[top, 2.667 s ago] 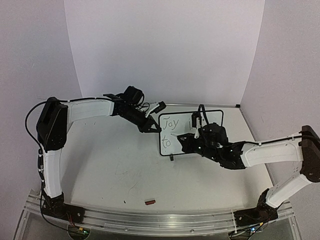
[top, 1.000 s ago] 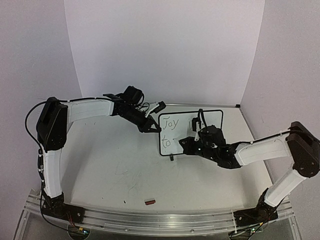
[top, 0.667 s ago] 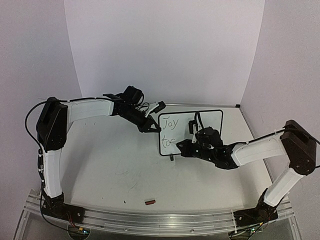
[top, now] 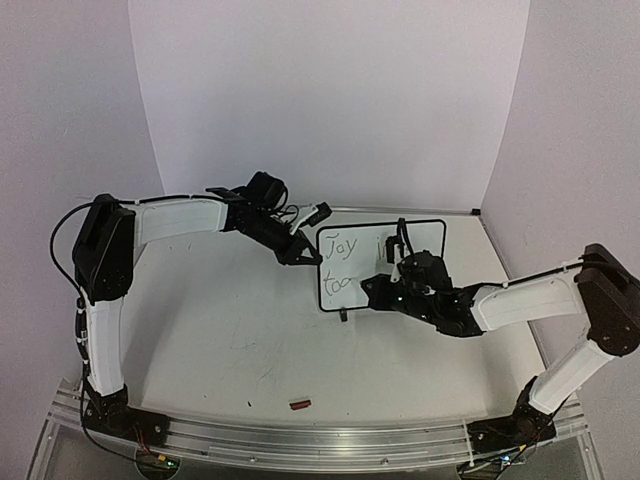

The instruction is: Write a sentence on the whiteboard

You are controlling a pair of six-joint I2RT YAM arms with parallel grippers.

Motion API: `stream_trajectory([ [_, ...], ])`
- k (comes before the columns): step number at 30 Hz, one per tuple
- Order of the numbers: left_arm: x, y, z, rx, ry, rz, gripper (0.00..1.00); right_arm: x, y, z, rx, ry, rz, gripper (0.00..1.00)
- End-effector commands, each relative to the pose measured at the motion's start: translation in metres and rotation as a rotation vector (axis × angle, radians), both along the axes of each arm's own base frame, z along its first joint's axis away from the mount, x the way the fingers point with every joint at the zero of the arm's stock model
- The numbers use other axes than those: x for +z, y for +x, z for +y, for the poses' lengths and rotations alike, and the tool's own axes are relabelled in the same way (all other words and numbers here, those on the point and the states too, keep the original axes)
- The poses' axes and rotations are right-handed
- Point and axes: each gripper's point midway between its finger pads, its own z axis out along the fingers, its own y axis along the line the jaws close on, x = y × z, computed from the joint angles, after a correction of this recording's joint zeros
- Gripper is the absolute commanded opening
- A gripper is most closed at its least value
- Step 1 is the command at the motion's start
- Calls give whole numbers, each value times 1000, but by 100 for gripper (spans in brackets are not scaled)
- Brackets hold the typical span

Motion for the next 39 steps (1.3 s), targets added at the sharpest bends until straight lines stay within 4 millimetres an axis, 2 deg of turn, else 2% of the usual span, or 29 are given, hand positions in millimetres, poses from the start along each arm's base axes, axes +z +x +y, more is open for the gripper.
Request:
stream_trajectory([
  [1, -5, -2, 12, 17, 54, -8, 0, 23, 13, -7, -53, 6, -63, 0],
  [19, -5, -1, 12, 19, 56, -10, 0, -31, 2, -4, -13, -62, 70, 0],
  [26, -5, -1, 12, 19, 56, -9, 0, -44, 3, 6, 11, -58, 99, 0],
  [31, -4, -1, 12, 20, 56, -11, 0, -38, 5, 14, 22, -16, 83, 0],
  [39, -4, -1, 13, 20, 55, -10, 0, -4, -2, 27, 90, 119, 32, 0],
])
